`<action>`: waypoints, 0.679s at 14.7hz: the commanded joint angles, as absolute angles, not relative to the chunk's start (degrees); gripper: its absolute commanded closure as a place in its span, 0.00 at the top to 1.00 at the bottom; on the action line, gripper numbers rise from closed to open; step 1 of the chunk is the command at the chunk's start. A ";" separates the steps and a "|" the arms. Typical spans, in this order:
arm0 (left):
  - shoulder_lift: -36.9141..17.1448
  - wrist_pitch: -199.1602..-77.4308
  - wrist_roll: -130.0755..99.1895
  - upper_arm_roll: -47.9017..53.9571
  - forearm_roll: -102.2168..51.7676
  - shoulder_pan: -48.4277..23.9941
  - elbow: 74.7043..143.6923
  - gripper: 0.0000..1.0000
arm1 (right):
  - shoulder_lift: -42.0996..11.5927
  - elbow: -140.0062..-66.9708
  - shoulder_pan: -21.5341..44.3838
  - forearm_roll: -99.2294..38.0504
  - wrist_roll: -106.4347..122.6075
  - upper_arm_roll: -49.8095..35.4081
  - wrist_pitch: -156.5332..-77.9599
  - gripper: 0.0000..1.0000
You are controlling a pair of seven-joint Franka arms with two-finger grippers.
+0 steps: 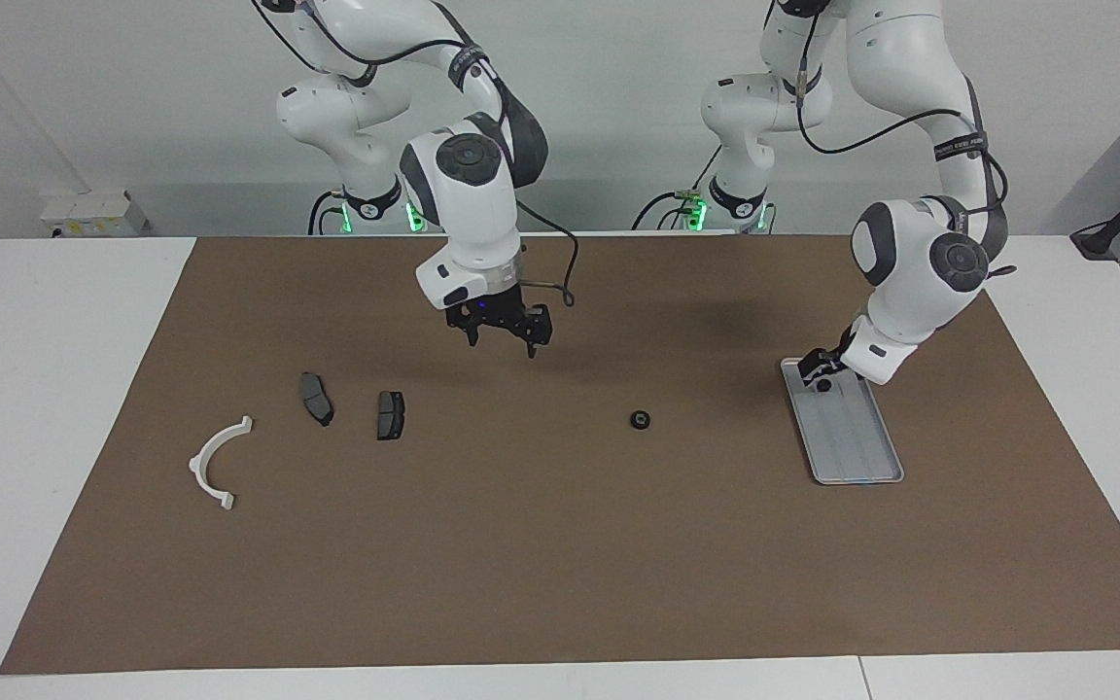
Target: Place bearing gear from tray to pile
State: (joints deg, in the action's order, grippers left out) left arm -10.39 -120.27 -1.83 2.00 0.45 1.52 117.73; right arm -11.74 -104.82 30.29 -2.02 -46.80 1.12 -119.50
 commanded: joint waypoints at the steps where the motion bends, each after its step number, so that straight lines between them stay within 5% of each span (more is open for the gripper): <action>1: -7.38 -123.92 1.23 2.72 0.35 3.86 122.51 0.77 | -18.00 -96.96 31.99 -2.11 -50.79 1.41 -118.13 1.00; 10: -7.12 -130.86 -5.45 2.72 0.00 3.08 127.61 0.67 | -37.78 -75.86 40.34 3.08 -65.12 1.49 -112.76 0.95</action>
